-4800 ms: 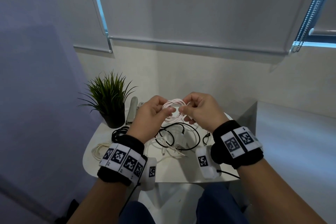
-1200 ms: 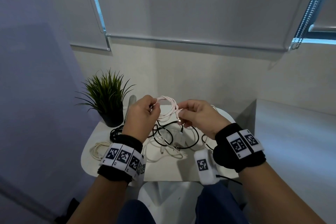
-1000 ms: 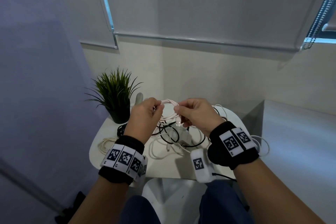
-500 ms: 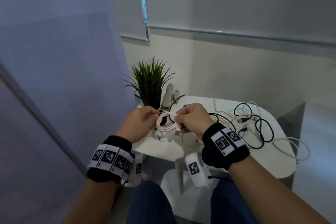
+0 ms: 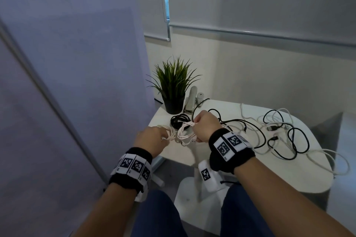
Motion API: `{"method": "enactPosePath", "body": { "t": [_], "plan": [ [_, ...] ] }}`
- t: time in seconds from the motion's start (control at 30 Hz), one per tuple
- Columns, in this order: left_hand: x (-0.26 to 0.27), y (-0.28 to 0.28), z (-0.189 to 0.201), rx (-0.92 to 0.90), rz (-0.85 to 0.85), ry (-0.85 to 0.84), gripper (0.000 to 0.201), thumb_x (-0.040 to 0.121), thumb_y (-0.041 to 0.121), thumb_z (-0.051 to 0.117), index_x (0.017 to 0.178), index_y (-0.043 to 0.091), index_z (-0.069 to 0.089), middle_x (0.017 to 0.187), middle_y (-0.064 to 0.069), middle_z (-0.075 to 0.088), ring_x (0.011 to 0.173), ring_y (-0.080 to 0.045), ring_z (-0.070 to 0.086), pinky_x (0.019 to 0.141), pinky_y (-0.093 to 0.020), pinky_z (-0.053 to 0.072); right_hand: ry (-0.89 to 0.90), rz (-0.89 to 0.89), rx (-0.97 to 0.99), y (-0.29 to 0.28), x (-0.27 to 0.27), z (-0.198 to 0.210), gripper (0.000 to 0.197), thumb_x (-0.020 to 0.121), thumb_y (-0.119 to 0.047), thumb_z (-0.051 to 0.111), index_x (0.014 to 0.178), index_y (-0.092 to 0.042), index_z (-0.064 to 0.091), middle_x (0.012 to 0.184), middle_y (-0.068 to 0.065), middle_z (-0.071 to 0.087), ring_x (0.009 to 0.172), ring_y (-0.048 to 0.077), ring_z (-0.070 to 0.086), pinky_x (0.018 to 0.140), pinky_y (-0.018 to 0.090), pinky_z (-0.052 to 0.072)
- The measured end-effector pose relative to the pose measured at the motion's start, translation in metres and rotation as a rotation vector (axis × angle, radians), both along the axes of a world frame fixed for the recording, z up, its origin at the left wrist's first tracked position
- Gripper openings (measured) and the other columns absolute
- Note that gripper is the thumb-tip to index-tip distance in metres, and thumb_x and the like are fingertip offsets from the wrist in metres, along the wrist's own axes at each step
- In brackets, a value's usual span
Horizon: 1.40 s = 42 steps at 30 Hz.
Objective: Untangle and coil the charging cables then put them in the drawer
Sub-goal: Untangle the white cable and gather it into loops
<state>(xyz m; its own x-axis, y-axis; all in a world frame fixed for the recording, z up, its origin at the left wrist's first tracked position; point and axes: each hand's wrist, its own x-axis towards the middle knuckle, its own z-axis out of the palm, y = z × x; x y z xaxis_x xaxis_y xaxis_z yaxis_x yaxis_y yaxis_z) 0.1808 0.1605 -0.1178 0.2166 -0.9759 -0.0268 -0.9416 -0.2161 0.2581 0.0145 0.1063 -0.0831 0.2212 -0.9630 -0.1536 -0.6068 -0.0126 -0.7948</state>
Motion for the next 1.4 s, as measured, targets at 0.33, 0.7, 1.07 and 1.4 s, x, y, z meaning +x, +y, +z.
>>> {"method": "enactPosePath", "body": {
  "t": [0.33, 0.7, 1.07, 1.4],
  "plan": [
    [0.016, -0.007, -0.002, -0.038, 0.061, 0.107, 0.034, 0.080, -0.008, 0.049, 0.070, 0.020, 0.066, 0.077, -0.003, 0.051, 0.074, -0.025, 0.052, 0.073, -0.028, 0.048, 0.164, 0.044, 0.032, -0.008, 0.011, -0.017, 0.025, 0.083, -0.001, 0.054, 0.107, 0.003, 0.056, 0.106, 0.020, 0.062, 0.095, 0.036, 0.065, 0.083, 0.044, 0.055],
    [0.012, -0.008, 0.005, -0.005, 0.023, 0.224, 0.037, 0.092, 0.008, 0.045, 0.126, 0.018, 0.059, 0.134, -0.003, 0.057, 0.122, -0.024, 0.051, 0.102, -0.031, 0.038, 0.241, 0.120, 0.005, -0.009, 0.005, -0.016, 0.012, 0.086, -0.004, 0.048, 0.088, 0.001, 0.059, 0.086, 0.013, 0.055, 0.080, 0.024, 0.053, 0.052, 0.024, 0.037],
    [-0.021, -0.009, 0.026, -0.209, -0.080, 0.233, 0.032, 0.094, 0.015, 0.047, 0.122, 0.024, 0.060, 0.117, -0.004, 0.064, 0.105, -0.025, 0.058, 0.100, -0.045, 0.040, -0.107, -0.080, -0.159, -0.018, -0.036, 0.007, 0.023, 0.084, -0.001, 0.049, 0.078, -0.008, 0.069, 0.097, 0.013, 0.070, 0.098, 0.028, 0.065, 0.091, 0.040, 0.053],
    [-0.041, -0.019, 0.015, 0.043, -0.233, 0.080, 0.018, 0.094, 0.014, 0.047, 0.084, 0.012, 0.062, 0.087, -0.009, 0.061, 0.094, -0.026, 0.061, 0.077, -0.029, 0.041, 0.024, -0.122, -0.172, -0.014, -0.080, 0.003, 0.021, 0.087, -0.009, 0.053, 0.095, -0.011, 0.072, 0.103, 0.004, 0.070, 0.099, 0.020, 0.062, 0.082, 0.025, 0.047]
  ]
}}
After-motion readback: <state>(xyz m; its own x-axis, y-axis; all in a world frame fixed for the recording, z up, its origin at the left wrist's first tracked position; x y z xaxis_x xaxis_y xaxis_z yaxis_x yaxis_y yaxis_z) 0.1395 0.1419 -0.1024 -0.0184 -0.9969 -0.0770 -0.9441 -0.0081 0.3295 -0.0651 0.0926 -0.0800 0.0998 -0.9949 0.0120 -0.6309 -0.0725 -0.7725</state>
